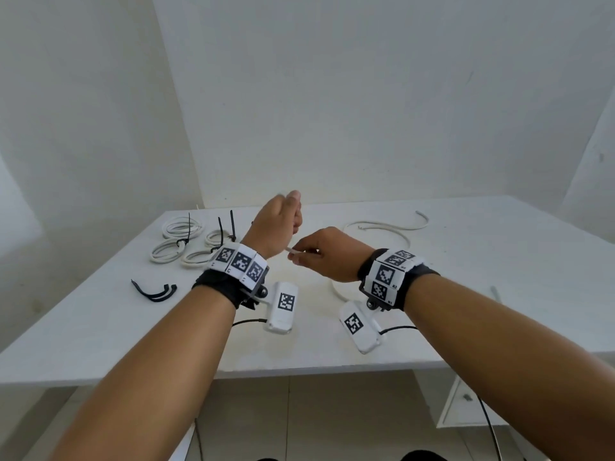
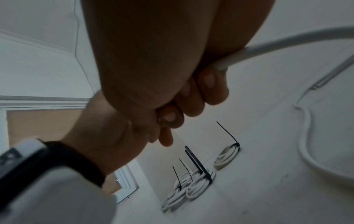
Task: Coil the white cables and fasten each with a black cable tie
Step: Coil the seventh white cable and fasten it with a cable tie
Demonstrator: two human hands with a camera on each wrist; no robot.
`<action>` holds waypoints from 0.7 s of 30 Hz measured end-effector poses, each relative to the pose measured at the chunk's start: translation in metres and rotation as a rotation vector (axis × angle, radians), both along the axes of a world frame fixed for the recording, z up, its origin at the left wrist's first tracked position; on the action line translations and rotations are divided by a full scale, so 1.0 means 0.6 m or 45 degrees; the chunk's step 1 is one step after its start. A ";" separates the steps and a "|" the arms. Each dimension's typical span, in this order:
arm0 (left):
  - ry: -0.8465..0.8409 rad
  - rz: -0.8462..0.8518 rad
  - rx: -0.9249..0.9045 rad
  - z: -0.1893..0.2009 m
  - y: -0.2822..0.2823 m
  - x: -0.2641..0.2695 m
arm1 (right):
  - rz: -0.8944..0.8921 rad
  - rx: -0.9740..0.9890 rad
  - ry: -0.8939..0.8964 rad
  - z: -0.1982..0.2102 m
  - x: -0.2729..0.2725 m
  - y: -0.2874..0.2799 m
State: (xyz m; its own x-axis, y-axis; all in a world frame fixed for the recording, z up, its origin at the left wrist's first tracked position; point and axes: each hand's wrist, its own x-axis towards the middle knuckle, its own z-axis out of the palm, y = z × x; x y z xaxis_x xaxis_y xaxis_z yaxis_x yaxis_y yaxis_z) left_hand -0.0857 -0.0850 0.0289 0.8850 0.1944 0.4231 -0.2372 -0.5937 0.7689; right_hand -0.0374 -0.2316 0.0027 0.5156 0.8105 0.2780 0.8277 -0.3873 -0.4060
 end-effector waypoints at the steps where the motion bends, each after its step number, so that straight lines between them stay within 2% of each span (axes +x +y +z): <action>1: 0.057 0.065 0.080 -0.006 0.002 0.001 | 0.007 -0.013 -0.025 0.004 -0.001 -0.004; 3: 0.190 0.120 0.169 -0.017 0.008 0.005 | 0.029 -0.006 -0.042 0.014 -0.006 -0.011; 6: 0.366 0.002 0.236 -0.040 0.017 0.008 | 0.047 0.062 -0.074 0.033 -0.004 -0.026; 7: 0.414 -0.073 0.184 -0.048 0.017 0.008 | 0.047 0.080 -0.084 0.040 -0.001 -0.030; 9: 0.522 -0.224 -0.095 -0.059 0.010 0.004 | 0.045 0.117 -0.068 0.052 0.008 -0.038; 12: 0.611 -0.376 -0.441 -0.066 -0.009 -0.009 | 0.013 0.235 0.082 0.065 0.021 -0.045; 16: 0.558 -0.578 -0.678 -0.061 -0.021 -0.025 | 0.008 0.421 0.214 0.068 0.030 -0.056; 21: 0.305 -0.680 -0.929 -0.035 -0.023 -0.034 | -0.062 0.662 0.397 0.052 0.043 -0.053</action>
